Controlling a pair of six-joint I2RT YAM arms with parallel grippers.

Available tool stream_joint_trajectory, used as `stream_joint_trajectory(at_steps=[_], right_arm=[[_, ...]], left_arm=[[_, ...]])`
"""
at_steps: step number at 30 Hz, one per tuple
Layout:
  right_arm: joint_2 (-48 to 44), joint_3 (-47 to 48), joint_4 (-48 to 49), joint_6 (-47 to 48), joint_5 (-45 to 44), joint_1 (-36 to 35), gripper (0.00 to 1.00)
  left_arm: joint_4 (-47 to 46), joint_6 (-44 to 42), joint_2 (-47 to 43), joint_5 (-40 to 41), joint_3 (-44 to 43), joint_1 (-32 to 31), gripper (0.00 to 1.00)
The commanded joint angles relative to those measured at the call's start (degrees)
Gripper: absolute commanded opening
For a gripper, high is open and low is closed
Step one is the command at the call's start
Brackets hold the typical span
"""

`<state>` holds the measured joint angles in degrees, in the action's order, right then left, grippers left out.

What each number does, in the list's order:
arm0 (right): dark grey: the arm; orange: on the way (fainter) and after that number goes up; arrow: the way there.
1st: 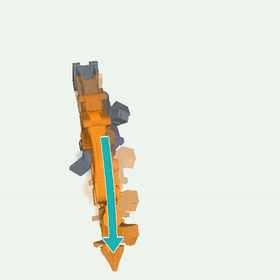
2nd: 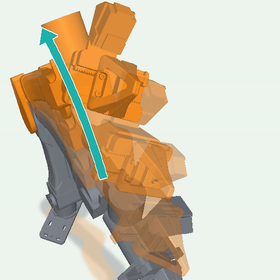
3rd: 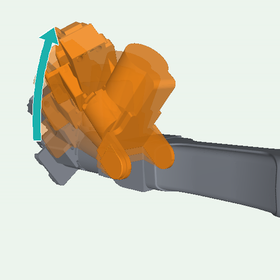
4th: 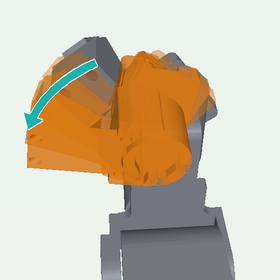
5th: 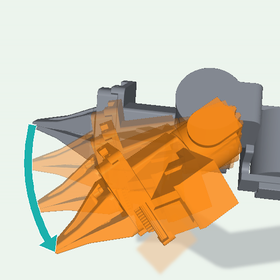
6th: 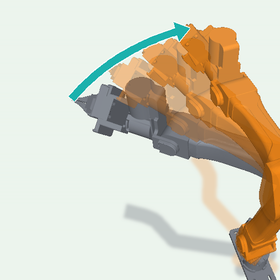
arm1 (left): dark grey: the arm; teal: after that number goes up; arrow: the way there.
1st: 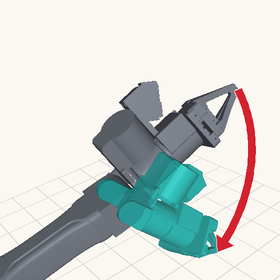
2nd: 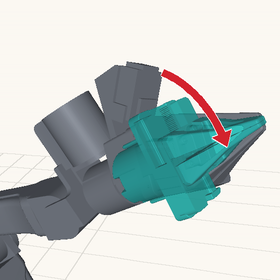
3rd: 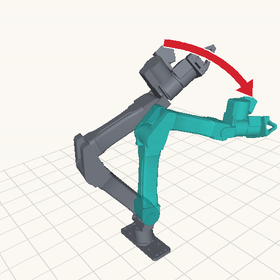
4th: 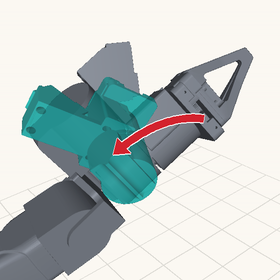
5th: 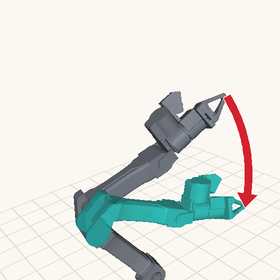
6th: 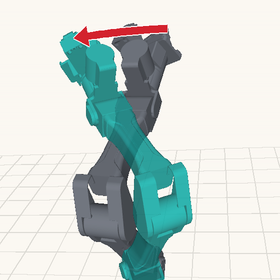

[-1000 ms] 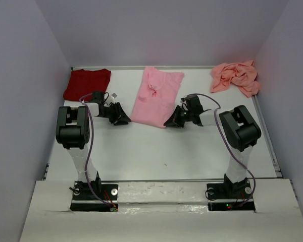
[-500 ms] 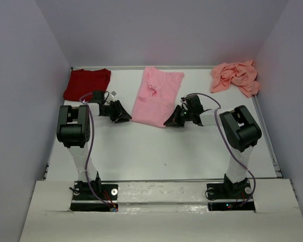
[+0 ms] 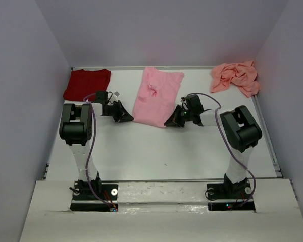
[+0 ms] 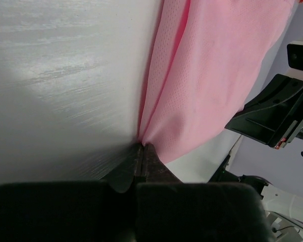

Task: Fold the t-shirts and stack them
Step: Fold the tshirt

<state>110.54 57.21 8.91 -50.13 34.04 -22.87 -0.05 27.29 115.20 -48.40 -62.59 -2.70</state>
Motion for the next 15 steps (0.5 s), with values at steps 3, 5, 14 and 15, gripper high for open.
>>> stream_joint_trajectory(at_steps=[3,5,14,15], right_arm=[[-2.9,4.5,-8.8,4.7,-2.3,-0.3,0.0],[-3.3,6.0,-14.2,7.6,-4.0,-0.3,0.0],[-5.3,11.4,-38.5,16.9,-3.5,0.2,0.0],[-5.2,12.1,-41.6,18.7,-3.1,0.2,0.0]], left_arm=[[6.0,-2.7,-1.5,6.4,0.7,-0.6,0.0],[6.9,-3.0,-3.9,6.5,1.4,-0.6,0.0],[16.1,-7.1,-13.2,6.7,5.7,-1.3,0.0],[16.9,-7.5,-14.9,6.5,6.4,-1.5,0.0]])
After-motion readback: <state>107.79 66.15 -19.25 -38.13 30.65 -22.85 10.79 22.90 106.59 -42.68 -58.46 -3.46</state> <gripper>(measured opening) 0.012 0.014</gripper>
